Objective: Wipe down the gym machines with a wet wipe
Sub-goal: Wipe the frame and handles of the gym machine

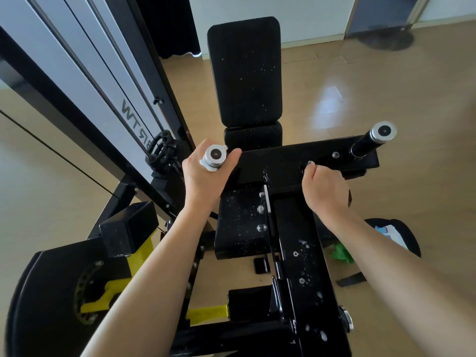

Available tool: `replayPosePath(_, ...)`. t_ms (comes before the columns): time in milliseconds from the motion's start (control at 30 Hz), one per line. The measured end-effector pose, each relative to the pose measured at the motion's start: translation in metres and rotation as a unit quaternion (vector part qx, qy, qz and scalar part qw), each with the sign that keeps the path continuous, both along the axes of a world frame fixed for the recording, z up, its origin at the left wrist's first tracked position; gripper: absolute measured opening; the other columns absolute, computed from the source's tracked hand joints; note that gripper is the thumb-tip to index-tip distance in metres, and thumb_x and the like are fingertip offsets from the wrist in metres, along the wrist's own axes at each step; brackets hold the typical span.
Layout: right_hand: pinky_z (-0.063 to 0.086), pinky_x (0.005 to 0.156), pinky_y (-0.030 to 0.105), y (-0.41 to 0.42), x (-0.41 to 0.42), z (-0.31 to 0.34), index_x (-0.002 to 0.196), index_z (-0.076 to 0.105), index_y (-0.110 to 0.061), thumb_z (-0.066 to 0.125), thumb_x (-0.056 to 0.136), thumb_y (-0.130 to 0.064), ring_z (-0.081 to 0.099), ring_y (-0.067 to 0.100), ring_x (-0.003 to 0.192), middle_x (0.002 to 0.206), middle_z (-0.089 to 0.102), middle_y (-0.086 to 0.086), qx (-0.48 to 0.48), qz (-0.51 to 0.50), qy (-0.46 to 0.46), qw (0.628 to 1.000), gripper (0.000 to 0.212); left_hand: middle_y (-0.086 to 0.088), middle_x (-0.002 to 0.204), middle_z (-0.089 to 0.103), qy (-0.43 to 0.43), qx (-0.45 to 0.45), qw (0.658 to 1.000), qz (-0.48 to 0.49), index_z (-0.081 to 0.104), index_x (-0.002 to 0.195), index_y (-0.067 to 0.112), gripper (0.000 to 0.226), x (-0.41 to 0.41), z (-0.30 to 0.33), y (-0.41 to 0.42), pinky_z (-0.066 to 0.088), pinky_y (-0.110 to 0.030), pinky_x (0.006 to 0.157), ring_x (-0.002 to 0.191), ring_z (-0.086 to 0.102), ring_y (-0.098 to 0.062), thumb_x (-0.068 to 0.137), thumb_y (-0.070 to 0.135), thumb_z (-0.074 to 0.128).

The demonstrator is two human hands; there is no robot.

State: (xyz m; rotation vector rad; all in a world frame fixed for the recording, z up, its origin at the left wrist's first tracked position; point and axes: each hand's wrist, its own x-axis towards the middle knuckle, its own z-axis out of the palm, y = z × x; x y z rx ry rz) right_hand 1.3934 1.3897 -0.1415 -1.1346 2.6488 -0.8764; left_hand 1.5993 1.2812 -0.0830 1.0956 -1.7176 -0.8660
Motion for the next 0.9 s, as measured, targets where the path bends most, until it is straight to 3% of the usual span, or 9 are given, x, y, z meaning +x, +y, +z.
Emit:
replayPosePath(67,0.04,0.053,0.03,0.001,0.001,0.001,0.061,0.057,-0.014,0.028,0.111,-0.032,0.057,0.019,0.053,0.057,0.058,0.004,-0.004,0.01,0.004,1.0,0.06,0.005,0.075,0.068,-0.015,0.048,0.999,-0.006,0.062,0.076,0.019,0.025,0.006,-0.018,-0.008,0.058,-0.044,0.071,0.073,0.066,-0.019,0.083,0.032,0.082)
replayPosePath(133,0.039,0.055,0.031,0.0,0.0,0.003,0.061,0.056,-0.014,0.027,0.111,-0.032,0.056,0.019,0.055,0.059,0.058,0.004,0.009,0.009,0.001,1.0,0.06,0.004,0.082,0.071,-0.025,0.07,0.997,-0.001,0.064,0.083,0.021,0.021,0.009,-0.029,-0.013,0.059,-0.044,0.078,0.08,0.068,-0.017,0.085,0.033,0.081)
replayPosePath(367,0.047,0.059,0.036,0.002,-0.001,0.003,0.059,0.053,-0.014,0.027,0.111,-0.032,0.059,0.024,0.057,0.058,0.058,0.005,-0.001,0.024,-0.01,1.0,0.06,0.009,0.122,0.057,-0.106,0.007,0.993,0.049,0.053,0.131,0.015,0.028,0.027,-0.048,0.024,0.035,0.001,0.084,0.102,0.05,0.007,0.103,0.019,0.055)
replayPosePath(467,0.048,0.062,0.037,0.003,0.0,0.006,0.06,0.052,-0.015,0.028,0.111,-0.032,0.06,0.025,0.06,0.061,0.059,0.005,0.002,0.031,-0.016,0.999,0.058,0.007,0.112,0.062,-0.057,0.096,0.983,0.146,0.059,0.123,0.019,0.023,0.036,-0.054,0.041,0.044,-0.013,0.087,0.102,0.056,-0.006,0.105,0.015,0.046)
replayPosePath(533,0.051,0.064,0.039,0.003,0.0,0.008,0.06,0.052,-0.016,0.027,0.111,-0.033,0.06,0.026,0.062,0.061,0.059,0.005,0.012,0.027,-0.02,0.999,0.059,0.002,0.102,0.067,0.073,0.252,0.945,0.195,0.063,0.113,0.026,0.019,0.036,-0.056,0.043,0.055,-0.037,0.09,0.099,0.064,-0.019,0.103,0.03,0.046)
replayPosePath(633,0.051,0.064,0.039,0.003,0.0,0.009,0.059,0.049,-0.019,0.027,0.11,-0.034,0.059,0.026,0.063,0.061,0.057,0.003,0.025,0.028,-0.018,0.999,0.057,-0.003,0.096,0.065,0.201,0.414,0.869,0.183,0.062,0.123,0.018,0.033,0.026,-0.05,0.043,0.054,-0.03,0.066,0.083,0.064,-0.019,0.098,0.039,0.058)
replayPosePath(700,0.05,0.062,0.038,0.003,0.0,0.009,0.058,0.047,-0.021,0.028,0.11,-0.034,0.058,0.025,0.061,0.059,0.055,0.001,0.021,0.035,-0.009,0.999,0.057,-0.004,0.102,0.065,0.223,0.43,0.859,0.166,0.058,0.129,0.015,0.035,0.013,-0.044,0.04,0.052,-0.027,0.061,0.085,0.063,-0.018,0.099,0.032,0.06)
replayPosePath(767,0.052,0.06,0.039,0.004,0.0,0.009,0.058,0.048,-0.02,0.029,0.11,-0.034,0.06,0.025,0.059,0.058,0.056,0.002,0.018,0.041,-0.003,0.999,0.057,-0.004,0.091,0.063,0.21,0.435,0.86,0.163,0.059,0.125,0.017,0.024,0.0,-0.035,0.04,0.051,-0.022,0.058,0.077,0.062,-0.016,0.104,0.025,0.053)
replayPosePath(900,0.056,0.06,0.04,0.006,-0.003,0.01,0.062,0.052,-0.018,0.027,0.109,-0.035,0.063,0.026,0.06,0.058,0.057,0.004,0.02,0.056,-0.003,0.998,0.056,-0.006,0.101,0.067,0.208,0.329,0.909,0.148,0.059,0.105,0.025,0.014,-0.033,-0.021,0.054,0.055,-0.038,0.086,0.095,0.066,-0.025,0.105,0.02,0.045)
